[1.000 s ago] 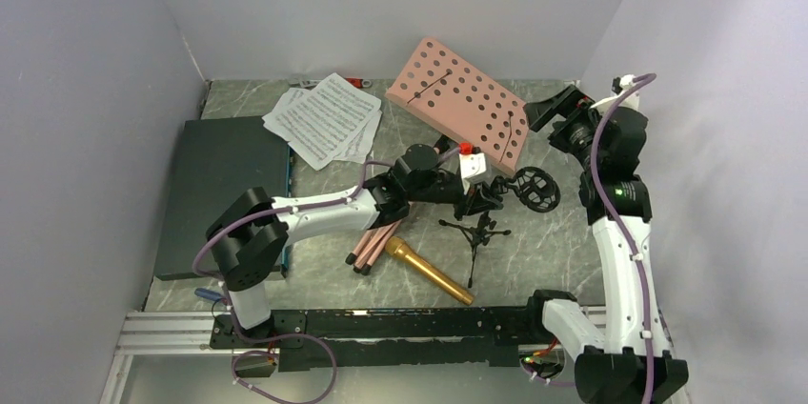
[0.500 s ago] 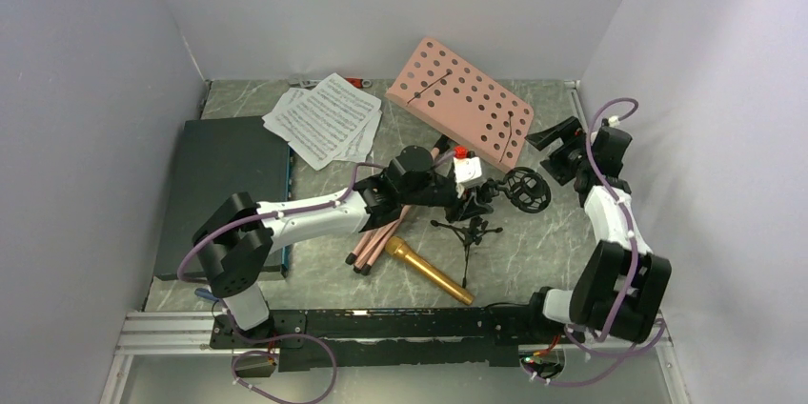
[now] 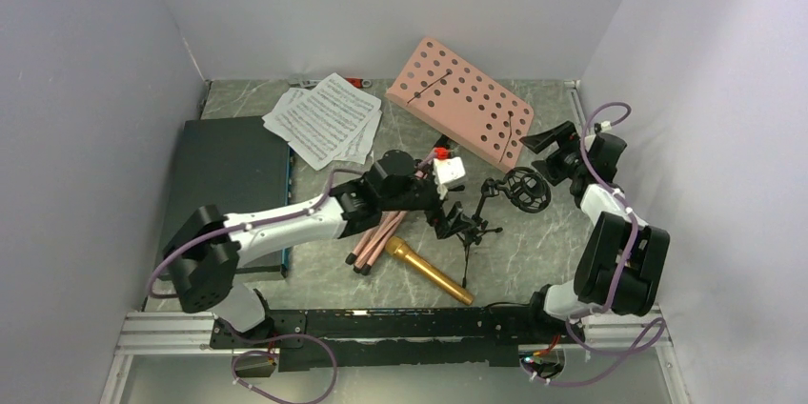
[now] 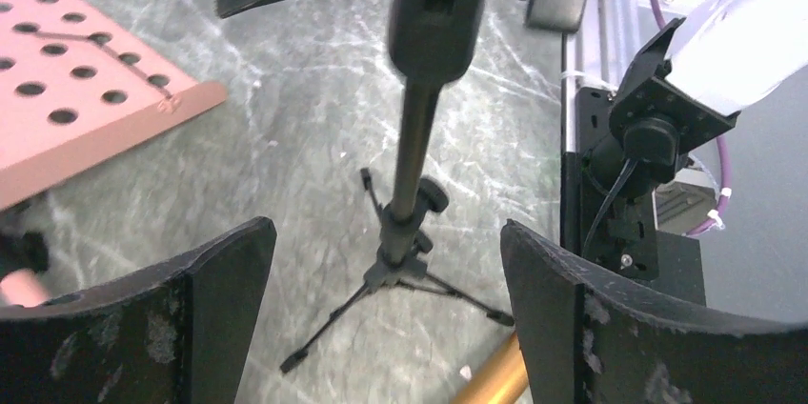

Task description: Set up the instrument practice props

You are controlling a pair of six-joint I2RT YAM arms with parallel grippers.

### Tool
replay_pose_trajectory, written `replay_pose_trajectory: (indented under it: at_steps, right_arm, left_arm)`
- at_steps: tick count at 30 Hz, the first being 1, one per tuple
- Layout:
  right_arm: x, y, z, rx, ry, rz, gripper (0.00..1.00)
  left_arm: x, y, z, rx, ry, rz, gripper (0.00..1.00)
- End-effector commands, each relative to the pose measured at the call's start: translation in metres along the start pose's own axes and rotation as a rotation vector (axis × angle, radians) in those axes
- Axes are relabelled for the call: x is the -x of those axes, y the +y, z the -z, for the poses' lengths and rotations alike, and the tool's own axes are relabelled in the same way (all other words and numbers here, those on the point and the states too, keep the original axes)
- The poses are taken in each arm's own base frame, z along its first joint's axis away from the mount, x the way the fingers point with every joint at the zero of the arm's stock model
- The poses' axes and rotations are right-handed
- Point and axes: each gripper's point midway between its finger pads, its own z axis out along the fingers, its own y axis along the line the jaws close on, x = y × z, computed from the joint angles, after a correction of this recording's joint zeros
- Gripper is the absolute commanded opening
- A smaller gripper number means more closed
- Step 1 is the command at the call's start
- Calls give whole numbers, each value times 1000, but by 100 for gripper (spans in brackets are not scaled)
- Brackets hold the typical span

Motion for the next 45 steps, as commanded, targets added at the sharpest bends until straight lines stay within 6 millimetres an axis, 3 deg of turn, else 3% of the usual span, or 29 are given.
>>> replay_pose_trajectory:
  at_steps: [1,5,12,18,22,35,41,45]
  right_arm:
    - [-4,-4,-9,72,9,-17,91]
    - [-10,-18,-18,52,31,-39,91]
    - [-13,-40,-30,-11,58,-56,89]
    - [-15,-54,-41,-34,79,-96,88]
    - [-15,-58,-47,-42,93,-105,88]
    - [-21,-74,-57,-62,128,-121,86]
    - [-20,-77,-62,-72,132,-123,84]
    - [-20,-80,-64,-82,136,-131,83]
  left_arm:
    - [5,25,35,131,-35,66,93]
    - [-6,51,59,216,-46,141,93]
    - [-56,114,83,405,113,351,93]
    - [-111,154,79,444,318,504,87]
    - [-133,176,64,454,411,500,87]
    - [-128,236,23,508,435,420,89]
    - [-133,242,9,502,408,433,88]
    - [-142,235,15,523,456,432,86]
